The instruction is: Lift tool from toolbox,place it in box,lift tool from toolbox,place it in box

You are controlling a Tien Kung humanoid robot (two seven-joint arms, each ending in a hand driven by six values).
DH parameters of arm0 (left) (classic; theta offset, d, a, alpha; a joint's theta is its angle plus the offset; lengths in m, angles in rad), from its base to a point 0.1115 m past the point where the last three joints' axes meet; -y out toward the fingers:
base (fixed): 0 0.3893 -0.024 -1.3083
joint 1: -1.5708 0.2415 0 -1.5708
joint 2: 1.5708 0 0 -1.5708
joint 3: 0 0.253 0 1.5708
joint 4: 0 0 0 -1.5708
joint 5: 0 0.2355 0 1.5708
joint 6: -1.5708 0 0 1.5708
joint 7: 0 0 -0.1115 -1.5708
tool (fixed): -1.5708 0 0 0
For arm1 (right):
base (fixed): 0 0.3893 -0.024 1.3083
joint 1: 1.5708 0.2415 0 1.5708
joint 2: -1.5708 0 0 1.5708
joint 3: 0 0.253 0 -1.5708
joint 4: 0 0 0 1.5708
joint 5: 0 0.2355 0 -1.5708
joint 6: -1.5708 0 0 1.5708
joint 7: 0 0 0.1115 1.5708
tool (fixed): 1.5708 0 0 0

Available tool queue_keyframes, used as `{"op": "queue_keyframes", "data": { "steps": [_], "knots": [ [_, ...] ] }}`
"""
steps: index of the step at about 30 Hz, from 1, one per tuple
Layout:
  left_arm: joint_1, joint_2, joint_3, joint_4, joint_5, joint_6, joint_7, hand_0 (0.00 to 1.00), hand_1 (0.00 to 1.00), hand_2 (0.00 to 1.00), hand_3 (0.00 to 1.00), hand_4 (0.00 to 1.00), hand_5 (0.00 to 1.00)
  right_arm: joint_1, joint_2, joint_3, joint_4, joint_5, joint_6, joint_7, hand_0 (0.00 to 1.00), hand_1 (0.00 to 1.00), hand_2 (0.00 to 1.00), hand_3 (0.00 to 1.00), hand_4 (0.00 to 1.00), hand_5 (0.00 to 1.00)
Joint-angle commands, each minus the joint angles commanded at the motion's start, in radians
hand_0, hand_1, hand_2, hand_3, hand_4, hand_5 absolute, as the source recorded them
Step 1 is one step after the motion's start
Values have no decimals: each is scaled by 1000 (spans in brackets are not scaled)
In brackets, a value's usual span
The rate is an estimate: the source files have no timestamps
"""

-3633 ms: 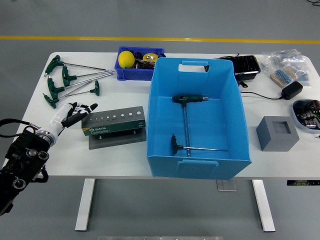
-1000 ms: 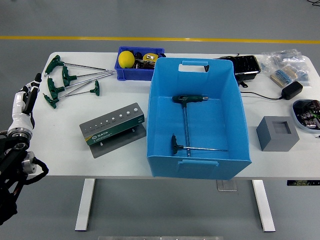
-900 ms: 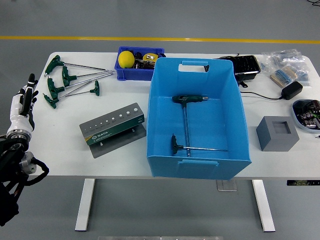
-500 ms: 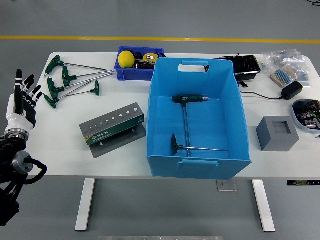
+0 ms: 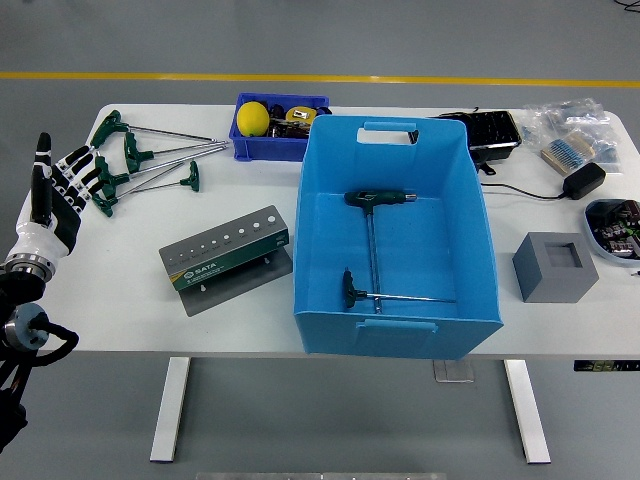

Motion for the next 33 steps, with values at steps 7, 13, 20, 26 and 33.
{"op": "queue_keyframes", "data": {
  "steps": [7, 13, 20, 26, 33],
  "knots": [
    [1, -5, -19, -2, 42, -30, 29, 955, 929, 949, 777, 998, 998, 5, 0, 7, 0, -2, 0, 0, 724, 701, 749, 670, 934, 788],
    [1, -5, -27, -4, 45, -37, 29, 955, 923, 946, 777, 998, 998, 8, -1, 4, 0, -2, -2, -1, 724, 701, 749, 671, 934, 789],
    [11, -12, -49, -23, 47, -25, 4, 923, 912, 925, 763, 998, 998, 14, -2, -4, 0, 3, -2, -1, 724, 700, 749, 670, 933, 791],
    [25, -25, -77, -56, 64, -29, 10, 907, 905, 918, 761, 998, 998, 18, -4, -5, -1, 4, -2, 0, 724, 700, 749, 669, 932, 793],
    [32, -31, -90, -80, 68, -28, 11, 907, 905, 918, 761, 998, 998, 22, -7, -4, -1, 3, -2, 0, 724, 700, 748, 669, 933, 792]
  ]
}}
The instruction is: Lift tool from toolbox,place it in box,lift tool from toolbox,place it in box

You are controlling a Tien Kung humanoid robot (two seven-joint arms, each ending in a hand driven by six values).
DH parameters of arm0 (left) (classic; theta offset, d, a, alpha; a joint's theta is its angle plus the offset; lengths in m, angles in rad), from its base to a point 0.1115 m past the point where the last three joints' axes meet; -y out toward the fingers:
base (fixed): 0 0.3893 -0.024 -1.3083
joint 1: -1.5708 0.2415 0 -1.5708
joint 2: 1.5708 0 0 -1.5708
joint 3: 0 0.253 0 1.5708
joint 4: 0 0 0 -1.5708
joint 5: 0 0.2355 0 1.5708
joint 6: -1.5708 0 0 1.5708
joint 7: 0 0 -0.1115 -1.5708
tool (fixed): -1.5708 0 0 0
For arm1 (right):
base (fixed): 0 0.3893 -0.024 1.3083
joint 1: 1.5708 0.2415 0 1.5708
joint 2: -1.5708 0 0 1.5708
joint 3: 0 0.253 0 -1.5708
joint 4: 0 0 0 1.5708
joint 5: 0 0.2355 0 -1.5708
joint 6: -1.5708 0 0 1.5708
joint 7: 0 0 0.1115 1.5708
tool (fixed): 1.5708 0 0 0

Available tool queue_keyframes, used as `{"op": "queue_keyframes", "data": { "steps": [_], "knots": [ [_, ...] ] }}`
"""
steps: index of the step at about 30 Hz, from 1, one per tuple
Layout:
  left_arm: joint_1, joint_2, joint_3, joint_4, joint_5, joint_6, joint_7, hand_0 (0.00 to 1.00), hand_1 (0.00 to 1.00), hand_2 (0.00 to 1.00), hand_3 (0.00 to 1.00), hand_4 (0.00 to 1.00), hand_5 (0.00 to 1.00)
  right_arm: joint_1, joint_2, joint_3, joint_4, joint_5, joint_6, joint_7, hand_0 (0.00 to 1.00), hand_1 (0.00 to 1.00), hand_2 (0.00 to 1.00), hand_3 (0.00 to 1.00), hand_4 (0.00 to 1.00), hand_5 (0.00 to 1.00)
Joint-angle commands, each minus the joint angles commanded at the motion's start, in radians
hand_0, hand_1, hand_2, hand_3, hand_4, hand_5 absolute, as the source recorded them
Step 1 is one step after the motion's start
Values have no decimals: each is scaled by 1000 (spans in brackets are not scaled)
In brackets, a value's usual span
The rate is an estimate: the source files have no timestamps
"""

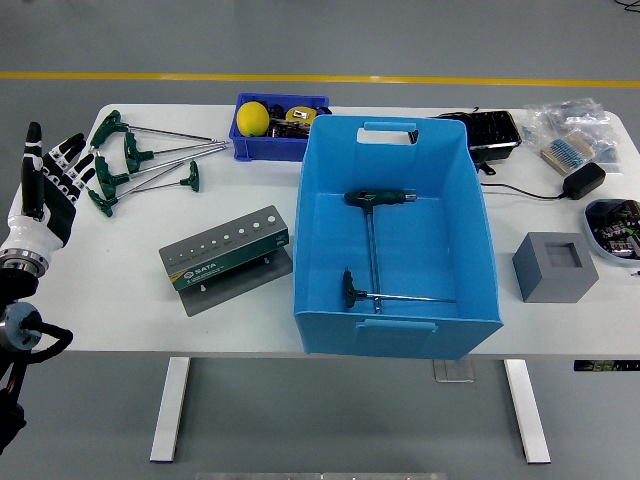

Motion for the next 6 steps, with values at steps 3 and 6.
{"op": "queue_keyframes", "data": {
  "steps": [3, 6],
  "knots": [
    [2, -2, -2, -4, 1, 0, -1, 907, 905, 918, 761, 998, 998, 0, -2, 3, 1, -1, 0, 1, 724, 700, 748, 669, 933, 792],
    [2, -3, 3, -6, 3, -1, 0, 907, 905, 918, 761, 998, 998, -1, -2, 5, 1, -2, 0, 2, 724, 700, 748, 669, 933, 792]
  ]
}}
